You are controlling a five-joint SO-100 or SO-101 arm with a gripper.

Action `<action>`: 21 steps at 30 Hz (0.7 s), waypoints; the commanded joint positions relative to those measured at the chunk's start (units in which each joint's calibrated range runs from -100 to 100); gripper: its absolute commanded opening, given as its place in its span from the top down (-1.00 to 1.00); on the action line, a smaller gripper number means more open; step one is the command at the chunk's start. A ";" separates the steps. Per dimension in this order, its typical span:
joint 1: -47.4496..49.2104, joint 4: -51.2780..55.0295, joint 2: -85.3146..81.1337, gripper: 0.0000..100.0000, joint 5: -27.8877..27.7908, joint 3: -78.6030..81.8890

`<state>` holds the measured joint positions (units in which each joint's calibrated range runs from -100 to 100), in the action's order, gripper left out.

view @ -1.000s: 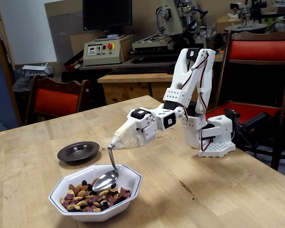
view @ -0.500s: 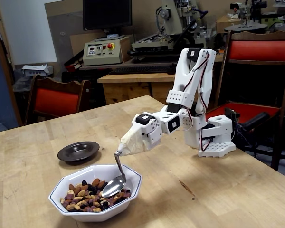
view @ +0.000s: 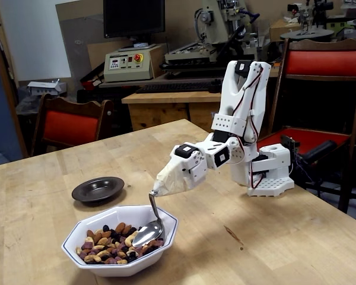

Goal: Use spoon to take food

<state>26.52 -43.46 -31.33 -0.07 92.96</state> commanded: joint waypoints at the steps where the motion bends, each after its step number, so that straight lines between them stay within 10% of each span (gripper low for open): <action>1: 0.00 0.14 -0.55 0.92 0.29 -0.13; 21: 0.67 0.14 -0.63 0.92 0.29 -0.22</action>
<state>26.52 -43.46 -31.33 -0.07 92.96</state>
